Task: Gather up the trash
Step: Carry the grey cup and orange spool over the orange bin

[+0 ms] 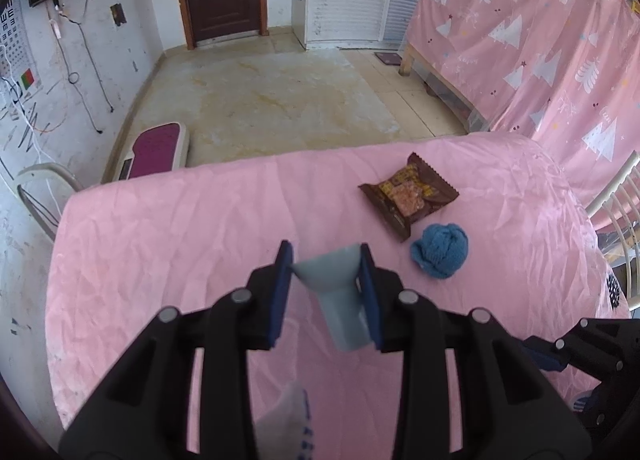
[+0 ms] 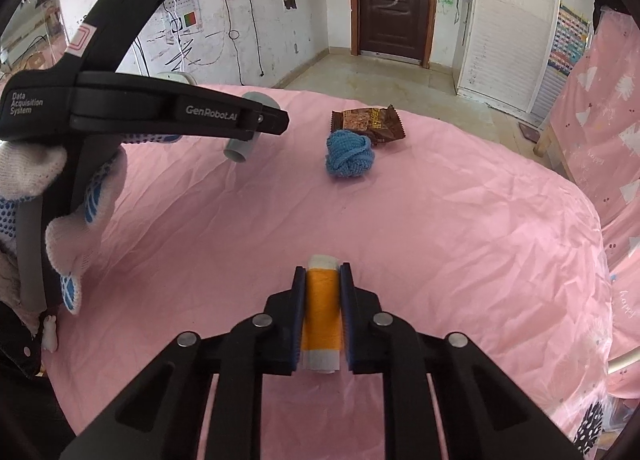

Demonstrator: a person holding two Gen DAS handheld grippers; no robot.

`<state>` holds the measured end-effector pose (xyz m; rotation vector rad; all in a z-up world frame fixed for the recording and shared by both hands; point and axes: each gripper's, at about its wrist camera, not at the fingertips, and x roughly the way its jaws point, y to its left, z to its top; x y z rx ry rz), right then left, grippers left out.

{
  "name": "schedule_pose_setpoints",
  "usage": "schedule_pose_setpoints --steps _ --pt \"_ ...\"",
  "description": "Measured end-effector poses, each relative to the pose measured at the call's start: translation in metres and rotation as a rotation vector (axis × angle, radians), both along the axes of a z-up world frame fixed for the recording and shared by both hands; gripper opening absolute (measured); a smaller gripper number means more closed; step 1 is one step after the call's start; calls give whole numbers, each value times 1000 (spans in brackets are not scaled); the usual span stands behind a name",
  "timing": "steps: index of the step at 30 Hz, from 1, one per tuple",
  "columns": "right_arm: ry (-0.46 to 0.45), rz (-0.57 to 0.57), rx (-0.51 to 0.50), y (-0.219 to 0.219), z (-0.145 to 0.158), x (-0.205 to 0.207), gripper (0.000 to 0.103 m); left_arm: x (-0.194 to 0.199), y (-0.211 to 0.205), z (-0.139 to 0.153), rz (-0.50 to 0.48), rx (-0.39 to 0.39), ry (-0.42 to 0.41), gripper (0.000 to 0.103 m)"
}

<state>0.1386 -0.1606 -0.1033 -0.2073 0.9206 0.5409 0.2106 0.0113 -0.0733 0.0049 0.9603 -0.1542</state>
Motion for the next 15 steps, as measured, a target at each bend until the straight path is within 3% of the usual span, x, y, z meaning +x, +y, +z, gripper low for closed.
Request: schedule_pose_setpoints --steps 15 --pt "-79 -42 61 -31 31 -16 6 -22 -13 20 2 15 -44 31"
